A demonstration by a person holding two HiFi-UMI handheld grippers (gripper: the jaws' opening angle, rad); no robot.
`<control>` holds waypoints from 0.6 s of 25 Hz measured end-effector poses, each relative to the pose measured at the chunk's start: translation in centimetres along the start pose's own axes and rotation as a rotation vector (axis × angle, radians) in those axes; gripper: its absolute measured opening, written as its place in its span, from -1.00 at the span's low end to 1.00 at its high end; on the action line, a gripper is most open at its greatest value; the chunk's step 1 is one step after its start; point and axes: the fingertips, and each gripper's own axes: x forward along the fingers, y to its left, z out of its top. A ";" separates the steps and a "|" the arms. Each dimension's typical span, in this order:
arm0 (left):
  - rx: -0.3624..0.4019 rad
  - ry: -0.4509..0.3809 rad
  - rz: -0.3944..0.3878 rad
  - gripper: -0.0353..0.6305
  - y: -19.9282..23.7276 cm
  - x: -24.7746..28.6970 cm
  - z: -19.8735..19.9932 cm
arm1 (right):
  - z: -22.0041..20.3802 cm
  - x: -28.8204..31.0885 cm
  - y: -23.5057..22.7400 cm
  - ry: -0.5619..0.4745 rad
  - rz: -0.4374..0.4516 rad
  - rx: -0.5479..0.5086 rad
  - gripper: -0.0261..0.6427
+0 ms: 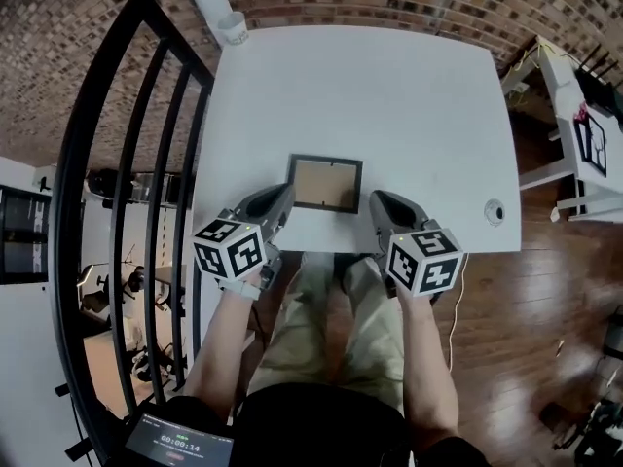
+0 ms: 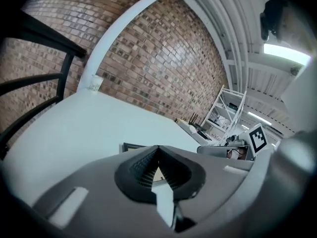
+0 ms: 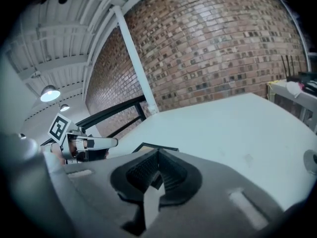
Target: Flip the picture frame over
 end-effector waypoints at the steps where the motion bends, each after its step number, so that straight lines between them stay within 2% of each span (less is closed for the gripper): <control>1: 0.012 -0.026 -0.014 -0.85 -0.9 -0.5 0.5 | 0.7 -0.9 0.4 -0.024 0.000 -0.015 -0.94; 5: 0.080 -0.103 -0.090 -0.85 -5.4 -2.2 2.5 | 3.3 -5.0 2.3 -0.115 -0.006 -0.096 -0.94; 9: 0.139 -0.158 -0.135 -0.85 -9.6 -5.5 3.4 | 4.2 -9.5 5.8 -0.179 0.015 -0.133 -0.94; 15: 0.181 -0.218 -0.178 -0.85 -14.8 -10.9 4.0 | 4.8 -15.6 11.0 -0.251 0.025 -0.198 -0.94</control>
